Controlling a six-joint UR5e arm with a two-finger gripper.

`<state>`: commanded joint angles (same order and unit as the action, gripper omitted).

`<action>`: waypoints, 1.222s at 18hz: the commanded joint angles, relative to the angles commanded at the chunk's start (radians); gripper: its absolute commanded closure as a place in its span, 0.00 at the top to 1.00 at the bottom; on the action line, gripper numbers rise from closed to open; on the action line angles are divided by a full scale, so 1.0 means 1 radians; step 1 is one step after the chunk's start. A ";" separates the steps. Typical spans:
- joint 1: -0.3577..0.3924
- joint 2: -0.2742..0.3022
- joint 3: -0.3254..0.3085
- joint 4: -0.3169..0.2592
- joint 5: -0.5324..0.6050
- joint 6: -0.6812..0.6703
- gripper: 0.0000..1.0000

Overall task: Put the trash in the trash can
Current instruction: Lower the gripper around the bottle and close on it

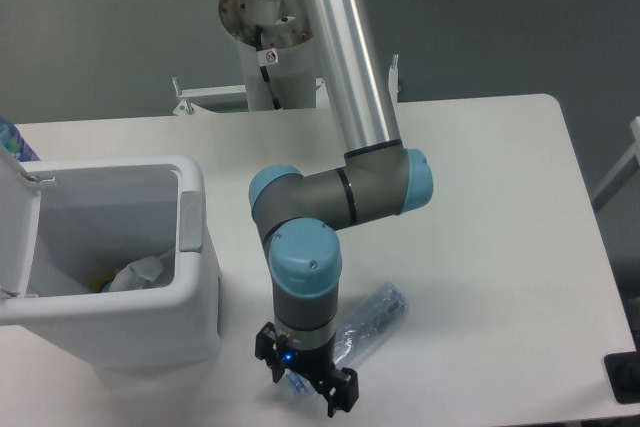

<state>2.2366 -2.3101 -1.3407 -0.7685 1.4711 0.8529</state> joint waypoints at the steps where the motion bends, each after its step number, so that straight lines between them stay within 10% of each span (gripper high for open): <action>1: -0.002 -0.003 0.000 0.000 0.000 0.002 1.00; 13: -0.006 -0.023 -0.026 -0.002 0.005 0.025 0.99; 22: -0.006 -0.023 -0.025 -0.002 0.006 0.021 0.78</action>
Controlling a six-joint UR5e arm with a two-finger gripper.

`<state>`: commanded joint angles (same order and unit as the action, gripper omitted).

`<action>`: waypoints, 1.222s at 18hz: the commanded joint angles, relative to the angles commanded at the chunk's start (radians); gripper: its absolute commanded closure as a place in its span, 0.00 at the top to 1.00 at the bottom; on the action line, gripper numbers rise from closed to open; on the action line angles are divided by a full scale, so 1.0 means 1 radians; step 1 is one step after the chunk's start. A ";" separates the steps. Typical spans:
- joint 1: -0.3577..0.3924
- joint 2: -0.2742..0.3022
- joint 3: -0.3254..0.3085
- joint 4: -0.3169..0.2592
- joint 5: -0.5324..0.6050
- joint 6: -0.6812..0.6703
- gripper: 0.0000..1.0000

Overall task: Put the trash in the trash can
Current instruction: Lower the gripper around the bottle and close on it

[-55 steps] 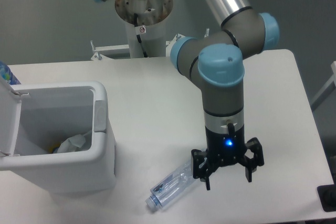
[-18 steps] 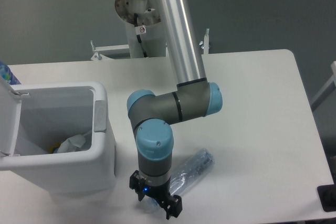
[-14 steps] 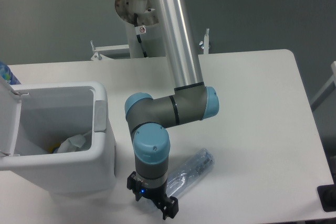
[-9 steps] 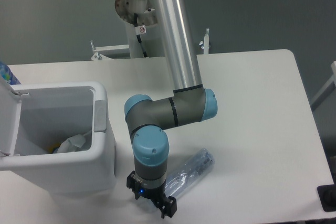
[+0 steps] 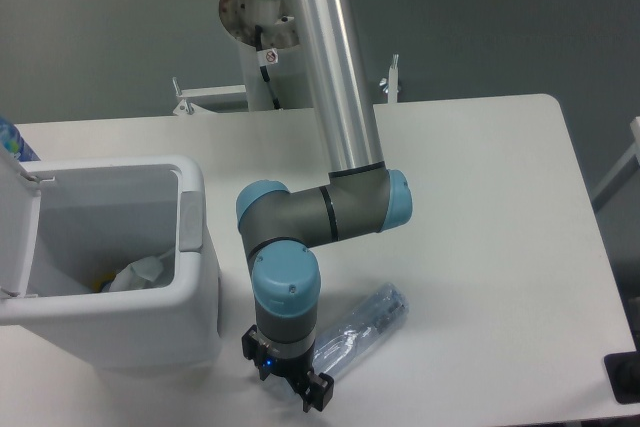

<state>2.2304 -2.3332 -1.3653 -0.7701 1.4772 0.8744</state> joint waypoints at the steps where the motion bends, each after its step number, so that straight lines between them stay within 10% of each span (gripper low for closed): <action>1: 0.000 0.000 0.000 0.000 0.000 -0.002 0.74; 9: 0.002 0.002 0.000 0.002 -0.002 -0.009 0.48; 22: 0.002 0.011 -0.002 0.000 -0.002 -0.015 0.37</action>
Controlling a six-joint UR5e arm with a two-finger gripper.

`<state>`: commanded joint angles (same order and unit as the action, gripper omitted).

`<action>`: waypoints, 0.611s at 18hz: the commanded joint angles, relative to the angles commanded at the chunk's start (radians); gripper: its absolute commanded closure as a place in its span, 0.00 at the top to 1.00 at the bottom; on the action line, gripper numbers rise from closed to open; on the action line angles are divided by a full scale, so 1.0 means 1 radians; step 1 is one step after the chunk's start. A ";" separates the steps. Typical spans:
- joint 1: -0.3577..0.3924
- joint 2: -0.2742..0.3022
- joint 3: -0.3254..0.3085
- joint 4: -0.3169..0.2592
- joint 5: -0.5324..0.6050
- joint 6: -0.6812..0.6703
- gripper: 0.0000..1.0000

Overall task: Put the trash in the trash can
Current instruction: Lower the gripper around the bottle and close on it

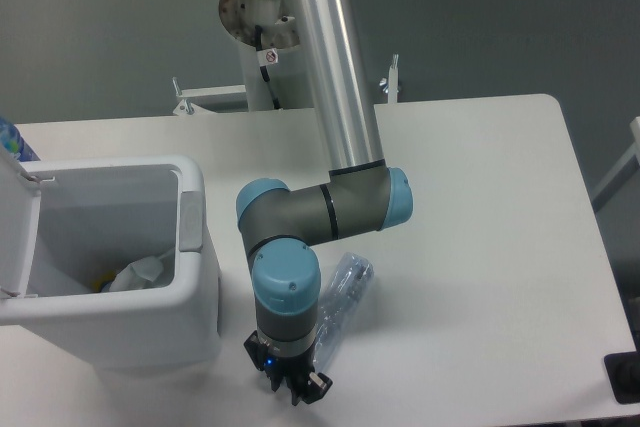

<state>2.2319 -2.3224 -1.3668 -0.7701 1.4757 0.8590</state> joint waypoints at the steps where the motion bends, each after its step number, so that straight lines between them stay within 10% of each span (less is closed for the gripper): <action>1: 0.000 0.002 0.002 0.000 0.002 0.000 0.37; 11: 0.024 0.028 -0.002 -0.002 0.003 -0.003 0.29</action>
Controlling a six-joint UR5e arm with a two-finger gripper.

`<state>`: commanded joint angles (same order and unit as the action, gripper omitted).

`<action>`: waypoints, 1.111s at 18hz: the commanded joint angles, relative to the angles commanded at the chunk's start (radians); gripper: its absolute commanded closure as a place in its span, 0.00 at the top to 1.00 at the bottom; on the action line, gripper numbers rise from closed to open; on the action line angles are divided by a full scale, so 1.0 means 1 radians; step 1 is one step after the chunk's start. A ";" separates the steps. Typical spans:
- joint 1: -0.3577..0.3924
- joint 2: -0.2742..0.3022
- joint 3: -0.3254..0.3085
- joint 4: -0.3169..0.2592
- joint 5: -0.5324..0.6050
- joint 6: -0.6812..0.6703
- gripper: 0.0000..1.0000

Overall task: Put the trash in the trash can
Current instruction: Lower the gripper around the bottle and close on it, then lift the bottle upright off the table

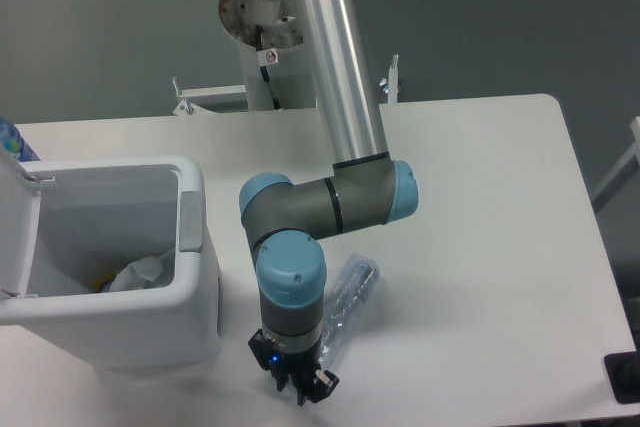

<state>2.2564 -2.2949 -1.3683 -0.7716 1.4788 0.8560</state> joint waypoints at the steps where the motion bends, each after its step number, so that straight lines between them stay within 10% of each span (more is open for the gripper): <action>1: 0.003 0.003 0.000 0.000 0.000 0.000 0.28; 20: 0.091 0.095 0.031 0.000 -0.009 -0.072 0.22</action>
<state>2.3470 -2.1998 -1.3377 -0.7716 1.4696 0.7839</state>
